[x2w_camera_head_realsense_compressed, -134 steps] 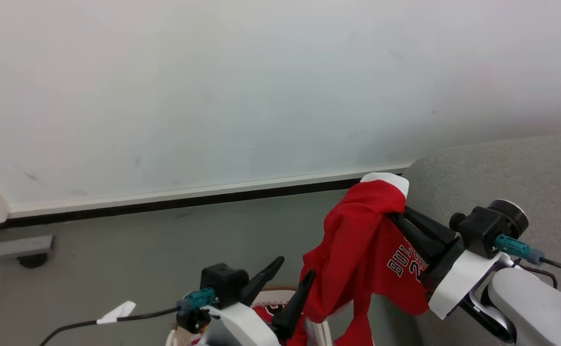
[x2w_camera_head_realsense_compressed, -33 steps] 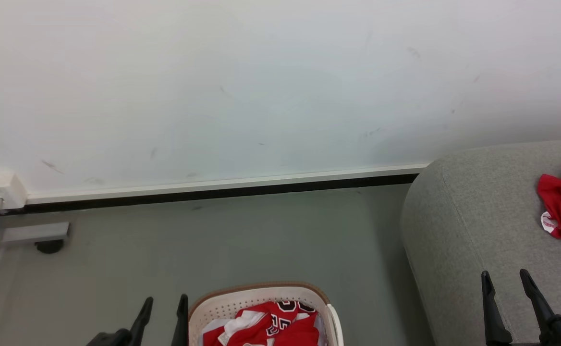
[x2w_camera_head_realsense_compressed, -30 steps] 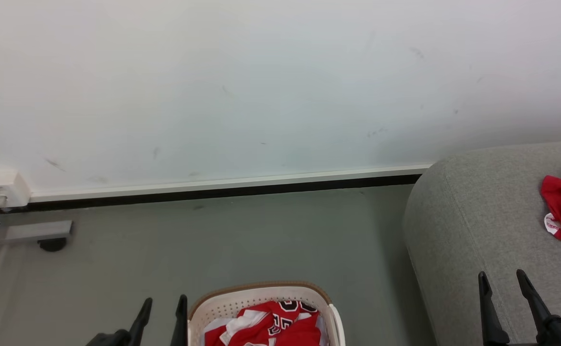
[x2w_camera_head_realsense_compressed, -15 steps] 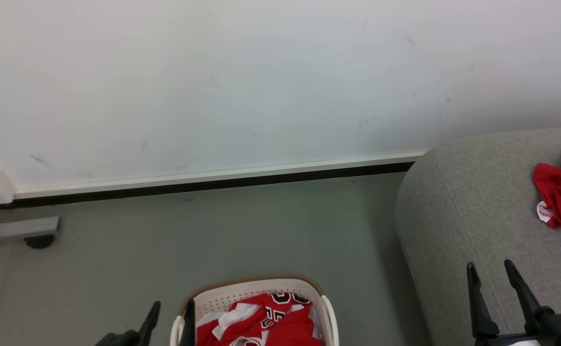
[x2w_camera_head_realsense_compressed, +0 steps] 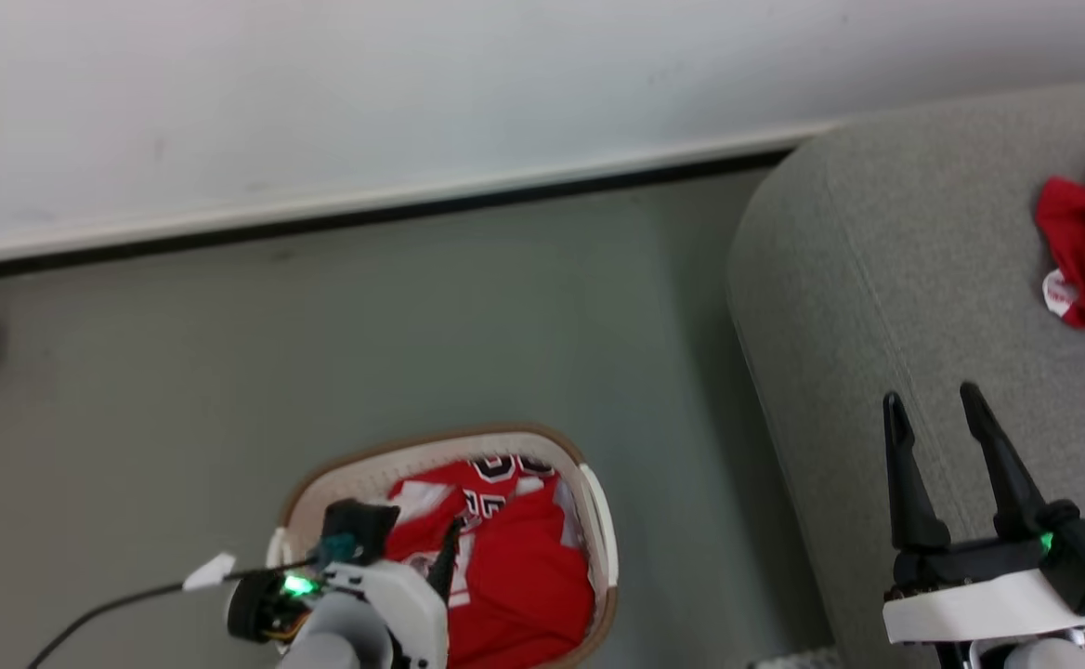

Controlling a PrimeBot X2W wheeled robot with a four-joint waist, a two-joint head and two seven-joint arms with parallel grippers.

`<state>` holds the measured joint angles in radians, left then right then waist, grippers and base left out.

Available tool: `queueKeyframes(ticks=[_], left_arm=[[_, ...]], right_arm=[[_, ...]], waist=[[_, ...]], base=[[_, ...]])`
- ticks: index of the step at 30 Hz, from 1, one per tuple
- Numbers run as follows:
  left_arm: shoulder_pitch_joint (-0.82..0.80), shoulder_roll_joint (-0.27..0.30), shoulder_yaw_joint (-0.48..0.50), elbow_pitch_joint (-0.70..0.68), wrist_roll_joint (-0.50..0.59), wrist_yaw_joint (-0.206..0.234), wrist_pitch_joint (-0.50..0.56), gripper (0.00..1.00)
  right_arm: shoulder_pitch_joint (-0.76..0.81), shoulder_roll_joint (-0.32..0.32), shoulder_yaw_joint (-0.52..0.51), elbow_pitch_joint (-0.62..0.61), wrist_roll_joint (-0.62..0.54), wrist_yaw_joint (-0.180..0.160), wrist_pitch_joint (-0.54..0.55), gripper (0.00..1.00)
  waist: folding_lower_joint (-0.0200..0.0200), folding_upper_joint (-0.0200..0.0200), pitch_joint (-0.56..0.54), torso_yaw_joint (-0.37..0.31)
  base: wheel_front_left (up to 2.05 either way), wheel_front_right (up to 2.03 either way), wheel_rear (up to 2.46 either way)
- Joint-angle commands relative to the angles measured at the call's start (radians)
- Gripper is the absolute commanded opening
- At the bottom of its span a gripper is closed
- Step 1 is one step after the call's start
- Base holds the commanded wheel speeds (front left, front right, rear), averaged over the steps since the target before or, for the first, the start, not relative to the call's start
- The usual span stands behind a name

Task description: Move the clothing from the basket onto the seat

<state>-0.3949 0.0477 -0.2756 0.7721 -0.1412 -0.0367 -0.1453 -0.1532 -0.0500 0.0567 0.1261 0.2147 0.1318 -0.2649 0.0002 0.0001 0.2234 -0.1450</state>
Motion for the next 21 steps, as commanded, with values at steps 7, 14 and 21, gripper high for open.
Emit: queueKeyframes(ticks=[7, 14, 21], left_arm=[[-0.211, 0.006, -0.079, 0.187, -0.029, 0.016, 0.094, 1.00], [-0.401, 0.007, -0.137, 0.299, -0.022, 0.034, 0.125, 1.00], [-0.558, 0.017, -0.159, 0.417, -0.004, 0.073, 0.176, 1.00]], right_arm=[[-0.099, 0.000, 0.047, -0.087, 0.059, -0.002, 0.001, 1.00], [-0.185, 0.000, 0.062, -0.196, 0.068, -0.002, 0.001, 1.00], [-0.234, 0.000, 0.083, -0.308, 0.065, -0.002, 0.001, 1.00]], waist=[[-0.0002, -0.0001, 0.283, -0.087], [-0.0002, -0.0001, 0.491, -0.110], [-0.0002, -0.0001, 0.647, -0.122]], base=[[0.00, 0.00, 0.00], [0.00, 0.00, 0.00], [0.00, 0.00, 0.00]])
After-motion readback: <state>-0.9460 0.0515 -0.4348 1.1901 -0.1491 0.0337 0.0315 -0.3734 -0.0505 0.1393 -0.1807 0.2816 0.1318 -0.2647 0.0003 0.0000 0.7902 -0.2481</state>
